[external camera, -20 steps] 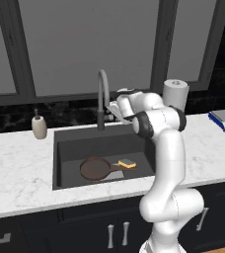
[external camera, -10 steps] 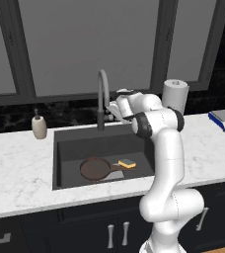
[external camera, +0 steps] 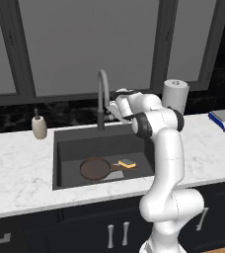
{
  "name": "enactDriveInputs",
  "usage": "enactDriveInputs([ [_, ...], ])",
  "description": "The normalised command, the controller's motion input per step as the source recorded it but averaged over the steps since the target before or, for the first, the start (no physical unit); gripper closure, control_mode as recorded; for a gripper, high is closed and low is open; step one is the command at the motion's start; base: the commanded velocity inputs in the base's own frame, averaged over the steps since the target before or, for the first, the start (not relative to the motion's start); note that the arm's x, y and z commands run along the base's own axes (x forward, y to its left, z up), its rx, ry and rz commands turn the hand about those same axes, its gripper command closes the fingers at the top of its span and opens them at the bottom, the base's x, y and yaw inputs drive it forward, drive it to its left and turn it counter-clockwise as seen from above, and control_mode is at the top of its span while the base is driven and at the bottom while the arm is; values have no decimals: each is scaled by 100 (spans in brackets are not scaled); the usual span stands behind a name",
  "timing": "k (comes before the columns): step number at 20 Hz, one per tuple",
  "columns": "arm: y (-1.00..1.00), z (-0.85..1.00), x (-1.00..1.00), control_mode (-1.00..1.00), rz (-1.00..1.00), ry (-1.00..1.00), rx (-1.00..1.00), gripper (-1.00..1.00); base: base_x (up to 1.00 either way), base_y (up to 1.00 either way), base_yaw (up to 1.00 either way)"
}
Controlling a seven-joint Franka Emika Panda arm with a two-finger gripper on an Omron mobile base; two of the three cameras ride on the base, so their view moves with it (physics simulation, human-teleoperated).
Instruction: Pick the pan and sponge and place them into the sink. Then turn on the water.
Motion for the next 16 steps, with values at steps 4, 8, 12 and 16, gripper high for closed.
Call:
enactDriveInputs([
  [4, 0, 0, 0, -100, 0, 0, 0, 100, 0, 0, 0],
  [8, 0, -13, 0, -100, 0, -2, 6, 100, 0, 0, 0],
  [12, 0, -24, 0, -100, -6, -1, 16, 100, 0, 0, 0],
  [16, 0, -19, 0, -100, -13, 0, 20, 100, 0, 0, 0],
])
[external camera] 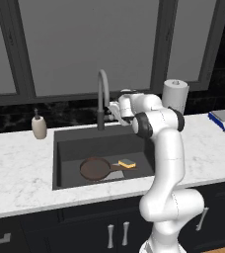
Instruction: Pick the pan and sponge and place them into the sink. Then turn on the water.
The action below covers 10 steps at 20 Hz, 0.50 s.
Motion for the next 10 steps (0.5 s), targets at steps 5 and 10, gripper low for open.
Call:
enactDriveInputs([
  [5, -1, -14, 4, -100, -13, 3, 22, 100, 0, 0, 0],
  [10, -3, -7, 3, -100, -13, 7, 20, 100, 0, 0, 0],
])
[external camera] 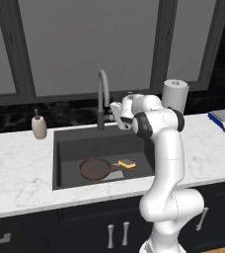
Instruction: Pick the pan and sponge and place them into the sink. Then turn on the water.
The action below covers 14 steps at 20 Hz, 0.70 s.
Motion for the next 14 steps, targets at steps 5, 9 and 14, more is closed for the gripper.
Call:
enactDriveInputs([
  [5, -5, -12, 0, -100, -9, 6, 17, 100, 0, 0, 0],
  [9, 0, -18, 0, -100, -7, 4, 15, 100, 0, 0, 0],
  [14, 0, -6, 0, -100, -1, 0, 1, 100, 0, 0, 0],
])
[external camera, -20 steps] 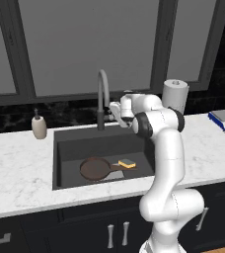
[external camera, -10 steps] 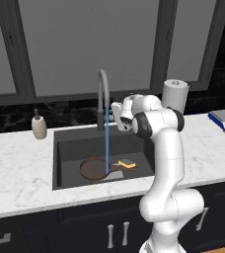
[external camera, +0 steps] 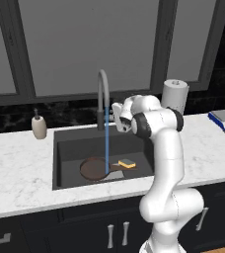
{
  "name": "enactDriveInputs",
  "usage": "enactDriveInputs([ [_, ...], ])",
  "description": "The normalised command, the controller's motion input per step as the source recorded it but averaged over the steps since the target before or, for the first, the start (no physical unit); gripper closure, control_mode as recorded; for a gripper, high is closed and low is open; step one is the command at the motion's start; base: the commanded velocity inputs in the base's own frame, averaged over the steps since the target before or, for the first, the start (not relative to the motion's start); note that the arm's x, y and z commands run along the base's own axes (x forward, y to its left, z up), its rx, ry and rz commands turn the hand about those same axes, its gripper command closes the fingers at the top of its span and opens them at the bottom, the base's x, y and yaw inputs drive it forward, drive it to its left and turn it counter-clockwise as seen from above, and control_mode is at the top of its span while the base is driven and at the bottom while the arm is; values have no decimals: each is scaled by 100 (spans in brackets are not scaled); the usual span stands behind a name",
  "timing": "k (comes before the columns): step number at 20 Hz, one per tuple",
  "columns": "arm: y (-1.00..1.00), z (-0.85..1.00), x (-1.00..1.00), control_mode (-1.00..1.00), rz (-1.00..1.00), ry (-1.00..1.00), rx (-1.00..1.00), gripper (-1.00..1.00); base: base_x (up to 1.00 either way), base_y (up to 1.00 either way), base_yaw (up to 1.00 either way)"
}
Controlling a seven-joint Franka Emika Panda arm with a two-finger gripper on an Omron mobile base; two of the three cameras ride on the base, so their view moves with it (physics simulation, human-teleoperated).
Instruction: Pick the pan and sponge and place them into the sink. Then turn on the water.
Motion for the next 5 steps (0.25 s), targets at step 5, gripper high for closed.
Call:
enactDriveInputs([
  [5, 0, 0, 0, -100, 0, 0, 0, 100, 0, 0, 0],
])
